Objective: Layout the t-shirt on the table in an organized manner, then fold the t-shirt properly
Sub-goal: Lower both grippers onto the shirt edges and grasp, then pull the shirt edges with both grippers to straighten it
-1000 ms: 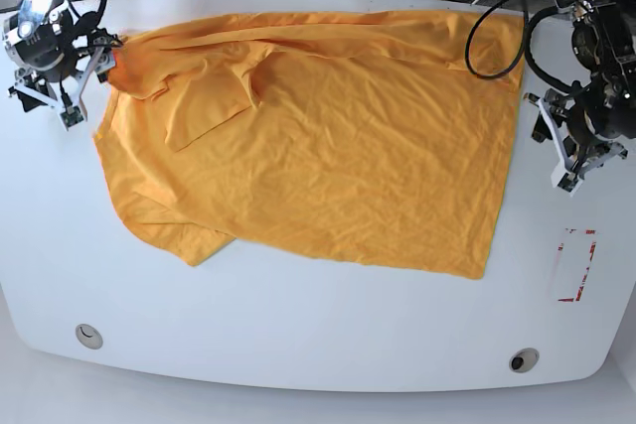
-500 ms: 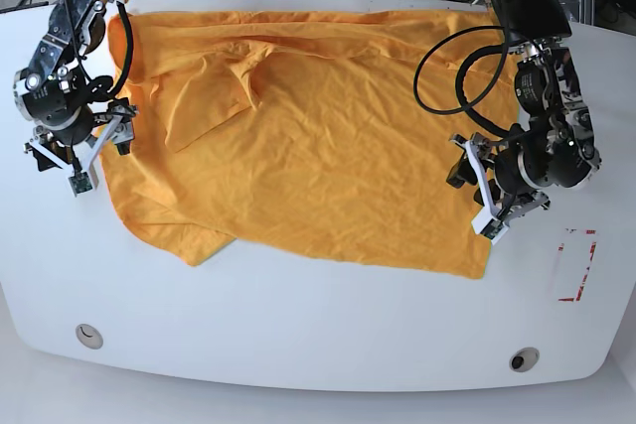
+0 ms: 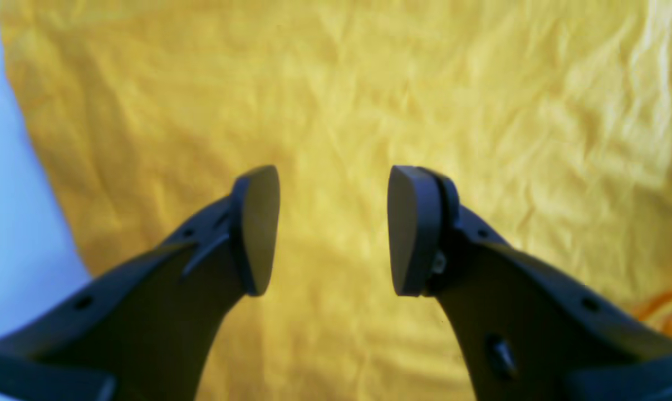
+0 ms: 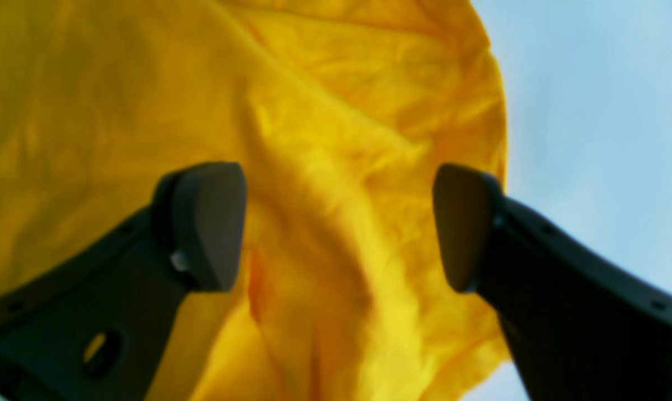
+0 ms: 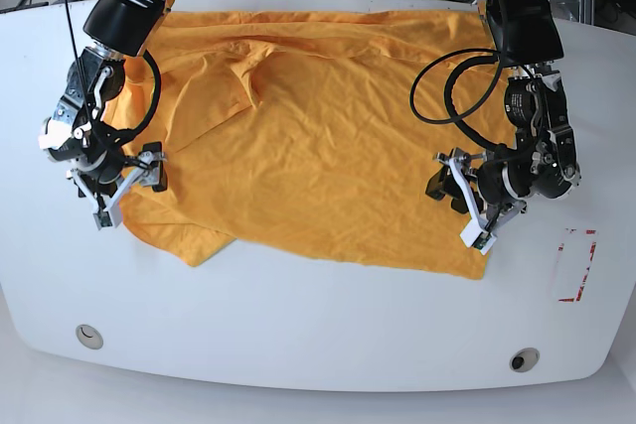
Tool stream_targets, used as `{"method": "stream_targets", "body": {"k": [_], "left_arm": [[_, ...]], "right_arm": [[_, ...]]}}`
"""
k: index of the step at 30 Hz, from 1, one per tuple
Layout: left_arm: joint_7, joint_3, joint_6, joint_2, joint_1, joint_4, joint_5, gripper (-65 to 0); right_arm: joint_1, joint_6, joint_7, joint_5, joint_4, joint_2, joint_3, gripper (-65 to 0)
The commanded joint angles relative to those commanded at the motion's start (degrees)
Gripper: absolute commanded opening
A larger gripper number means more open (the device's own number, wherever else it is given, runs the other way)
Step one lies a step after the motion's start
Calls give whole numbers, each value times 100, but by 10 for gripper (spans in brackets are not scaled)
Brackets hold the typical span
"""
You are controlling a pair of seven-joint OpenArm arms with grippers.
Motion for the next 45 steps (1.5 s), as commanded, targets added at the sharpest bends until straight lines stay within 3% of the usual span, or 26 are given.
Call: {"method": "stream_targets", "body": {"k": [6,10,18,25,29,31,37,42,45], "left_arm": [[-202,0,0,-176,-141,-826,0,-354],[-431,0,0,-413,-53,-958,0,-356],[-475,-26,-26,-782,299,-1002,0,-356],[-484,-35,-44,-1187,659,-976,-35,-356],[-536,-35,-97,-1310,853,-976,-44,-354],[-554,-35,-136,-1398,967,-976,-44,-356],[-536,-88,-136,-1486,1178,-967,-35,-356],[-519,-378,-136,-1486,1468,-651,-9,-356],[-510,-396,-136,-1486,1618,-404,-9,-356]], "right_arm": [[343,0,466,0,-1134,202,-9,-361],[352,0,633,0,-1424,193,-9,-360],[158,0,589,26,-1345,35,-18,-360],[141,0,-273,35,-264,-141,-18,-357],[176,0,-642,9,527,-264,-18,-289],[255,0,-677,9,853,-325,-18,-216],[624,0,-615,0,589,-387,-18,-92],[1029,0,44,0,-440,-378,-26,-89],[1310,0,615,-70,-1266,-202,-220,-87]]}}
